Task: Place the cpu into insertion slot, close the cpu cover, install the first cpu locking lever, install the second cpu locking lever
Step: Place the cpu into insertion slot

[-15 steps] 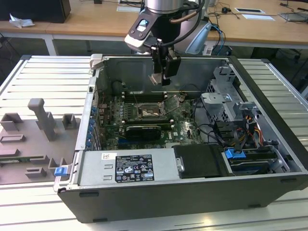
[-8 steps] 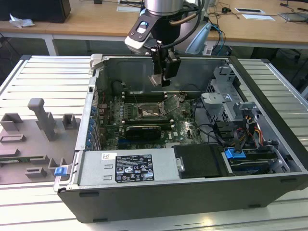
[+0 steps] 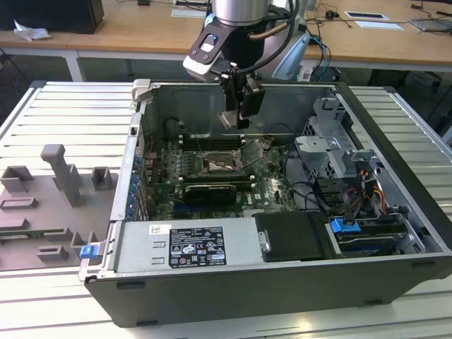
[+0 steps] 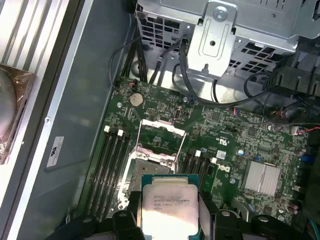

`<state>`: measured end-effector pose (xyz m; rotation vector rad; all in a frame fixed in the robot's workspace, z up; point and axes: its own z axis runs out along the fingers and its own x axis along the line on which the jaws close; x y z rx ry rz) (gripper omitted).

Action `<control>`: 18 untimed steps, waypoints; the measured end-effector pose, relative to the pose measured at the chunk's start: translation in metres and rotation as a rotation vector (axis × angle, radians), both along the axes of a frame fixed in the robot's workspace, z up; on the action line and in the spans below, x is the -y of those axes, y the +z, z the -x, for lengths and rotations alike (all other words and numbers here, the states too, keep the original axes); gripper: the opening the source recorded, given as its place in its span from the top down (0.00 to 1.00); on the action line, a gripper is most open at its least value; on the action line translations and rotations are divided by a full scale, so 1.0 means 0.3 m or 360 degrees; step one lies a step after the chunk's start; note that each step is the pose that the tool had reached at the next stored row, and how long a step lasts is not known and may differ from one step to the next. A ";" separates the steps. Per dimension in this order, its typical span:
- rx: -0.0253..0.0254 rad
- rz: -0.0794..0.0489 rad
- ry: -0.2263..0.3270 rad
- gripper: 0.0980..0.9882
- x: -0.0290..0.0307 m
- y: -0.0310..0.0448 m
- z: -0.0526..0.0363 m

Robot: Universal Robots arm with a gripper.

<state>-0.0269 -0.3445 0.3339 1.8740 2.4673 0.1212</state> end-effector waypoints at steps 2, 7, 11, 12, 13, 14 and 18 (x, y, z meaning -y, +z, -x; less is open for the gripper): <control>0.00000 0.0000 0.0000 0.50 0.000 -0.004 0.000; 0.00000 0.0000 0.0000 0.50 0.000 -0.010 0.000; 0.00000 0.0000 0.0000 0.50 0.000 -0.014 0.000; -0.00001 0.0000 0.0000 0.50 0.000 -0.015 0.000; 0.00001 0.0000 0.0000 0.50 0.000 -0.017 0.000; 0.00000 0.0000 0.0000 0.50 0.000 -0.018 0.000; -0.00001 0.0000 0.0000 0.50 0.000 -0.025 0.000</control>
